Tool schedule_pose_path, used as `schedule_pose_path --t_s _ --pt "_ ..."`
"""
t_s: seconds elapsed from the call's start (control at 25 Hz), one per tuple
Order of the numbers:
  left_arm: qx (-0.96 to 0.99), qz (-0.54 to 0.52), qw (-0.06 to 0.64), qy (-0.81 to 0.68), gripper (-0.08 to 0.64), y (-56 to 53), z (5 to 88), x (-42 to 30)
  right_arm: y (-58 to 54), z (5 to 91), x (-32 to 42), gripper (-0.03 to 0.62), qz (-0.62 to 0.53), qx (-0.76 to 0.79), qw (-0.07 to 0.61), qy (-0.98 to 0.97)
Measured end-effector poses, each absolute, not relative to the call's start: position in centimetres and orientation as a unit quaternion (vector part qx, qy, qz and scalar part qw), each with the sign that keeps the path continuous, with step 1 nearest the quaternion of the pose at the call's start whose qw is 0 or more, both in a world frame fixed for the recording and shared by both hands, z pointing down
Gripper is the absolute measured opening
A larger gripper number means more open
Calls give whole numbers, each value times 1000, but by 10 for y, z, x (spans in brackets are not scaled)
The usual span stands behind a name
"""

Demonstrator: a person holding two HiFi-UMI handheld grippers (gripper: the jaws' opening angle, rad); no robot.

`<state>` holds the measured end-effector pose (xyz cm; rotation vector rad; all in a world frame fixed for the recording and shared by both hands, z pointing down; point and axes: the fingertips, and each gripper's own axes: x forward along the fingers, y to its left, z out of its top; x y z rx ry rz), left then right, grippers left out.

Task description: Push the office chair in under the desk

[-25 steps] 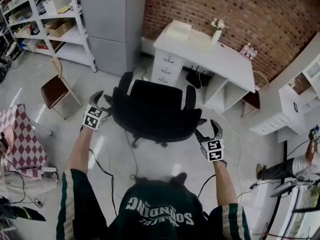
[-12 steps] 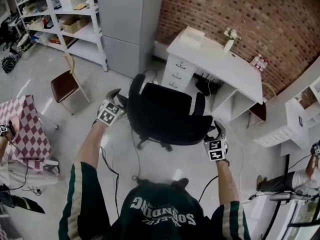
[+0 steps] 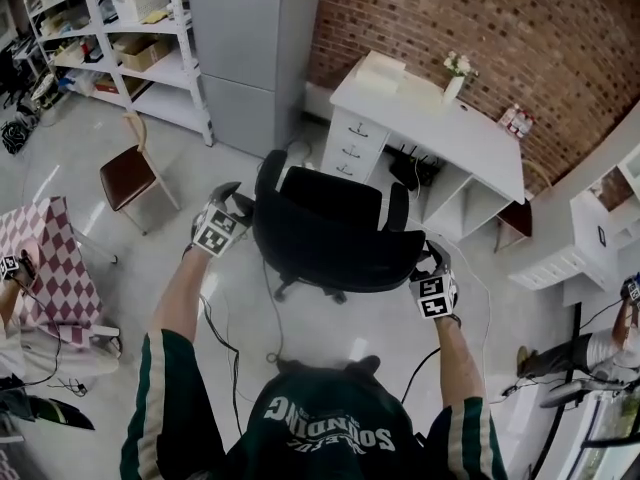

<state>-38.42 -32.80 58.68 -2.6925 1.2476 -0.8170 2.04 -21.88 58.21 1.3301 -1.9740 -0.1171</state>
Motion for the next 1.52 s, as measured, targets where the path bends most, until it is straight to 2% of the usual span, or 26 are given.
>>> schedule_pose_path --t_s 0.48,1.52 --pt "-875 -258 41 408 354 -314 584 -366 -205 581 40 268 -41 526 371 -765" --pt "-905 -248 80 337 328 -269 586 -261 -112 579 132 268 -33 586 351 -729"
